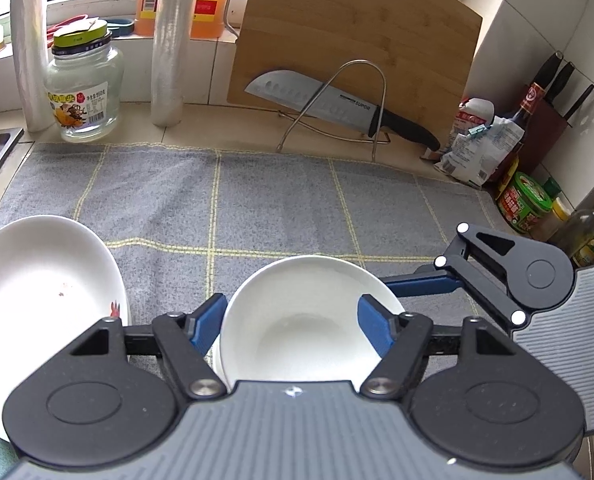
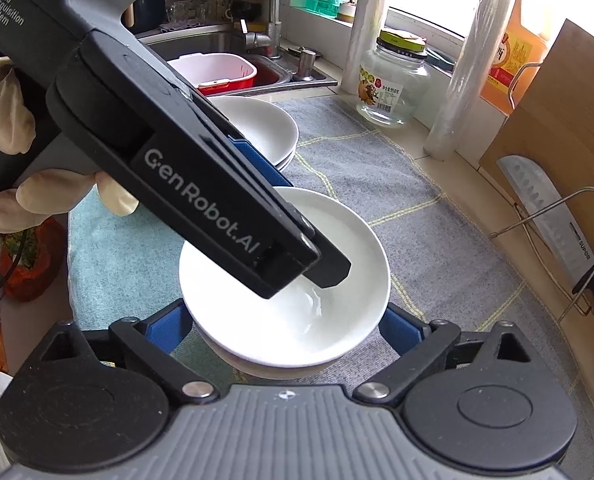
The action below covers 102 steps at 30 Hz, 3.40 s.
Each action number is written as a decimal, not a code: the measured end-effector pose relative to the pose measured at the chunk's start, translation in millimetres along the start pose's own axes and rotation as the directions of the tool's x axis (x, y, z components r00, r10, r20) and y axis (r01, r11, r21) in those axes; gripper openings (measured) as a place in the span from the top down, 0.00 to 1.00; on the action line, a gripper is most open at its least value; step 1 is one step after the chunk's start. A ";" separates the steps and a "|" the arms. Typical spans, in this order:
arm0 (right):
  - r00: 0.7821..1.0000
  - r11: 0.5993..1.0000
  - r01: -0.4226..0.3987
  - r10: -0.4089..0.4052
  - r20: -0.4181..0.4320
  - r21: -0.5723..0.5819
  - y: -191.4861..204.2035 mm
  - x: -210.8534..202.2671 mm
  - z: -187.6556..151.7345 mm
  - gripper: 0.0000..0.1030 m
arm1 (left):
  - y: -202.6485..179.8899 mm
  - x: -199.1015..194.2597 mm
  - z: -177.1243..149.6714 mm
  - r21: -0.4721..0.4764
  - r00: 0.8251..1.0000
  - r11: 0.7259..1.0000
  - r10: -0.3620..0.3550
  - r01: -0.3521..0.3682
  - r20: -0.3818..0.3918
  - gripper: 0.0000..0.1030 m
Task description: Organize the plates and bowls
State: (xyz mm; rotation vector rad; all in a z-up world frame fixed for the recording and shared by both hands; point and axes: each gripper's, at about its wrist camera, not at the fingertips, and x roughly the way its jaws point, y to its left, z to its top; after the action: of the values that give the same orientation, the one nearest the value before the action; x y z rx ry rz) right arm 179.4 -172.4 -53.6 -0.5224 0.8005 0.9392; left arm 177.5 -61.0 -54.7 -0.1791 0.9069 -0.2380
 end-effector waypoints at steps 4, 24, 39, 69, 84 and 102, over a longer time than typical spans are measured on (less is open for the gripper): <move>1.000 1.000 0.015 -0.015 -0.001 -0.025 3.1 -0.6 -2.6 0.00 | -1.5 -11.8 -2.1 0.047 0.997 0.999 0.020 -0.023 0.070 0.12; 0.992 0.990 0.074 -0.060 -0.115 0.123 11.5 34.7 -59.0 0.00 | 27.1 -18.2 -61.3 0.333 0.997 0.941 -0.055 0.069 -0.049 0.01; 0.995 0.996 -0.093 0.093 -0.032 0.010 -14.4 40.6 -65.1 0.00 | 4.0 29.4 -67.5 0.489 0.990 0.871 0.028 0.045 -0.140 0.01; 0.994 0.969 -0.102 0.091 -0.058 -0.224 -12.1 39.1 -29.2 0.15 | 4.7 46.5 -56.8 0.762 0.973 0.607 -0.095 0.223 -0.209 0.17; 0.992 0.970 -0.107 0.089 -0.092 -0.219 -10.6 34.6 -15.5 0.16 | 3.2 32.2 -54.8 0.782 0.975 0.583 -0.108 0.222 -0.196 0.19; 0.993 0.938 -0.115 0.103 -0.054 -0.326 18.2 21.4 55.7 0.16 | 40.8 -33.4 -32.1 0.753 0.989 0.643 -0.065 0.143 -0.132 0.19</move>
State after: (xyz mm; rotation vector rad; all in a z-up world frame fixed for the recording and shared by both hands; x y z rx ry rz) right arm 191.8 -113.3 -37.7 -0.7929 0.7128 1.1787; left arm 137.4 -14.3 -59.1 0.5853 0.8183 -0.7290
